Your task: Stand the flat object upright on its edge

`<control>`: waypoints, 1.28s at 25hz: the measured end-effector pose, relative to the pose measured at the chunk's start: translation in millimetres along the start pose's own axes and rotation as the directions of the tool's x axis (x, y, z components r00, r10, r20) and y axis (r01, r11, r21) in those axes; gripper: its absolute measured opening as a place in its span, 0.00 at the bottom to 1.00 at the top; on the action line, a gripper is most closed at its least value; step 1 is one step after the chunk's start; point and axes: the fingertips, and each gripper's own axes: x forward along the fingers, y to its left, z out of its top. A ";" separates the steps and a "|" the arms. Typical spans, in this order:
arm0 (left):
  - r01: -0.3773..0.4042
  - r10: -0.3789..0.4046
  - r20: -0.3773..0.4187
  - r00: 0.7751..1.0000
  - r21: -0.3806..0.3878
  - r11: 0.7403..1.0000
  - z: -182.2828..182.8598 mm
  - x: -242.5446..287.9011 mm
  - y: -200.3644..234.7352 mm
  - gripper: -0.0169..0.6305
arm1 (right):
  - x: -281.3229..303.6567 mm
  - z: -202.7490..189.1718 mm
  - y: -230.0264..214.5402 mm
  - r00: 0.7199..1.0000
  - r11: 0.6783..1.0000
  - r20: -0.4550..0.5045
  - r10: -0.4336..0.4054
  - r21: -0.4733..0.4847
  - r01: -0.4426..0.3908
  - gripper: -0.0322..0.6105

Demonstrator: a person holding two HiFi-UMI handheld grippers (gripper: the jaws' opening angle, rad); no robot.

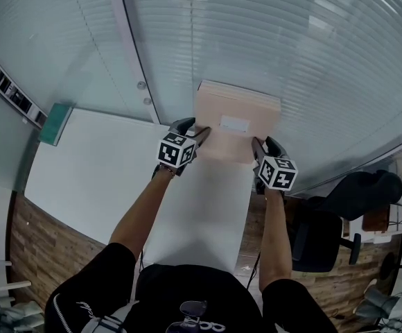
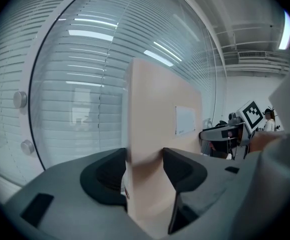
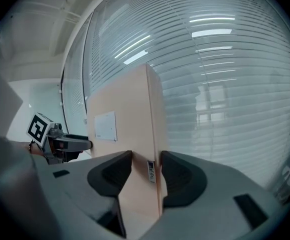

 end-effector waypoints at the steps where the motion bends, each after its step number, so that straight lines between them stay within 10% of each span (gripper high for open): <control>1: -0.001 0.001 -0.002 1.000 0.001 1.000 -0.2 1.5 0.9 0.41 | 1.2 0.3 -0.6 1.000 1.000 -0.001 0.000 0.000 0.000 0.37; 32: -0.009 0.009 -0.058 0.998 0.016 1.000 -25.4 38.8 8.6 0.41 | 28.7 -23.4 -25.8 0.999 1.000 -0.053 -0.004 0.007 0.004 0.37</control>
